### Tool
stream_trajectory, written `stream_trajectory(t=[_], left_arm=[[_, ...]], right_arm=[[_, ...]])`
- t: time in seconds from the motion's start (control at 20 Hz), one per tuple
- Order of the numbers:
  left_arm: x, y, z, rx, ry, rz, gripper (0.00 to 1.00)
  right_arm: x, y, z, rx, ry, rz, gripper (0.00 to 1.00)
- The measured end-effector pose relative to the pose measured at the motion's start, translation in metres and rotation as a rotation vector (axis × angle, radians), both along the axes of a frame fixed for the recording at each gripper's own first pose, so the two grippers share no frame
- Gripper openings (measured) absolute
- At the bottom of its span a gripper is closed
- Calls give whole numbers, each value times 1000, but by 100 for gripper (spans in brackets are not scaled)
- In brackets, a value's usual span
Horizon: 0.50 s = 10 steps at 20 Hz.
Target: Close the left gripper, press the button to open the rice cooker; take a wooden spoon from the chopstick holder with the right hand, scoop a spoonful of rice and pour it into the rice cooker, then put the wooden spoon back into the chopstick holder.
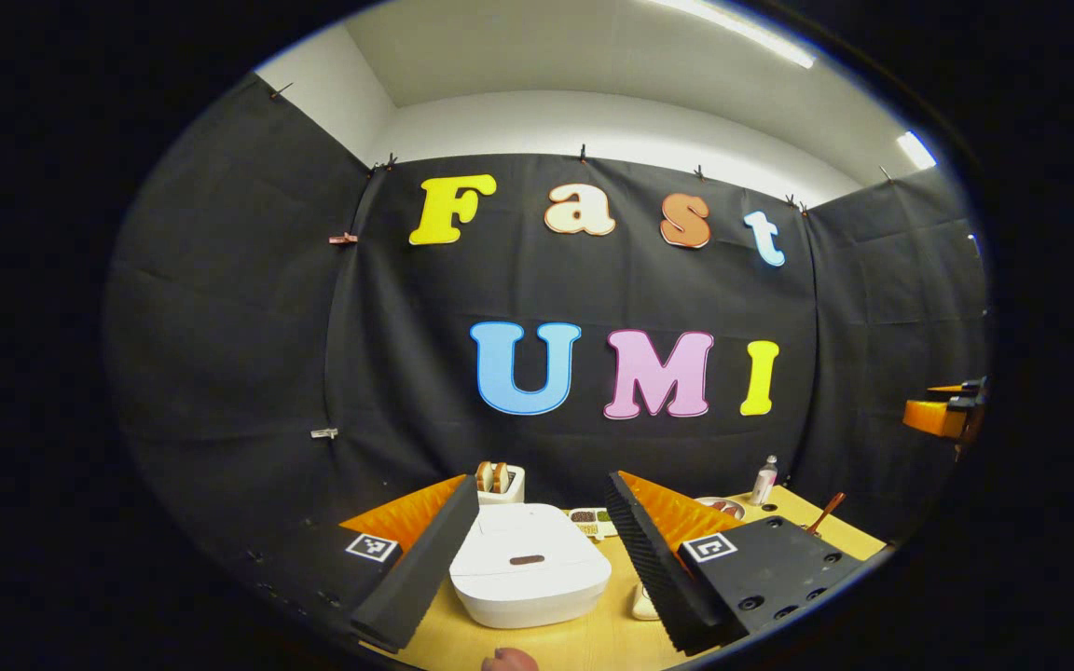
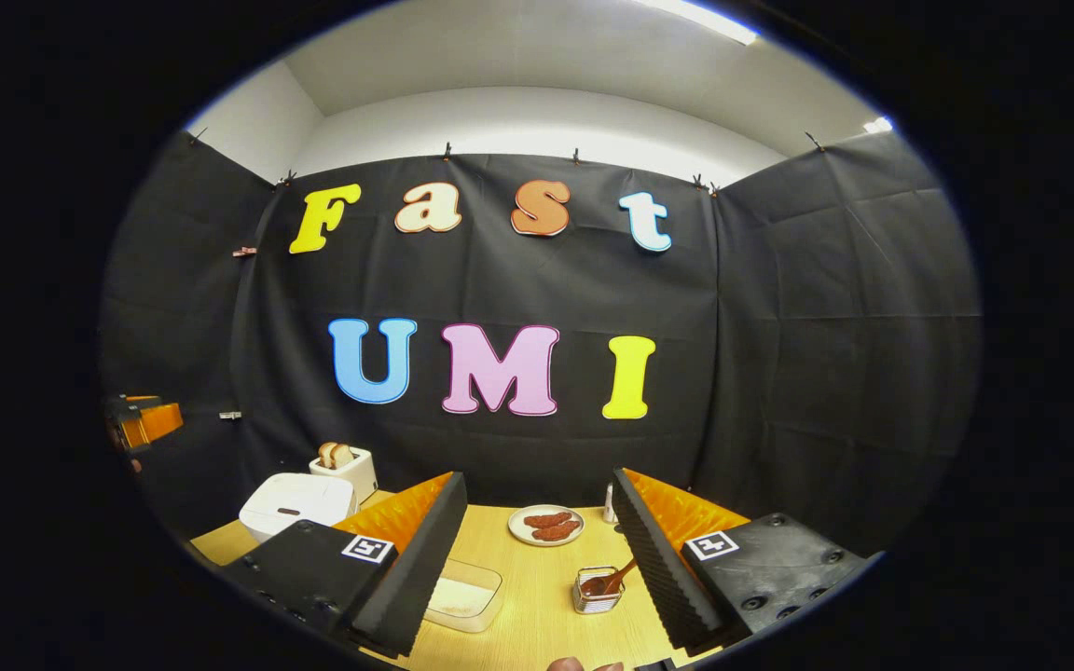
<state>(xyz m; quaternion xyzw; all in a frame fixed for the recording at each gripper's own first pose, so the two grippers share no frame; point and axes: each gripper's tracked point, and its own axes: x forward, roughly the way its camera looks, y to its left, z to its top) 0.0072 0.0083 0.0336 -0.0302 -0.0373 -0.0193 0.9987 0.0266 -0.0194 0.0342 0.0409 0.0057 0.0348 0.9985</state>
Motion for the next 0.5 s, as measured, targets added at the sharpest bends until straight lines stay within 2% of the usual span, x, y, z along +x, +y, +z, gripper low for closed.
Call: stream_trajectory(t=[0.5], left_arm=[[-5,22,-3,2,9,2,94]], right_arm=[[3,14,3,-15,-15,7,98]])
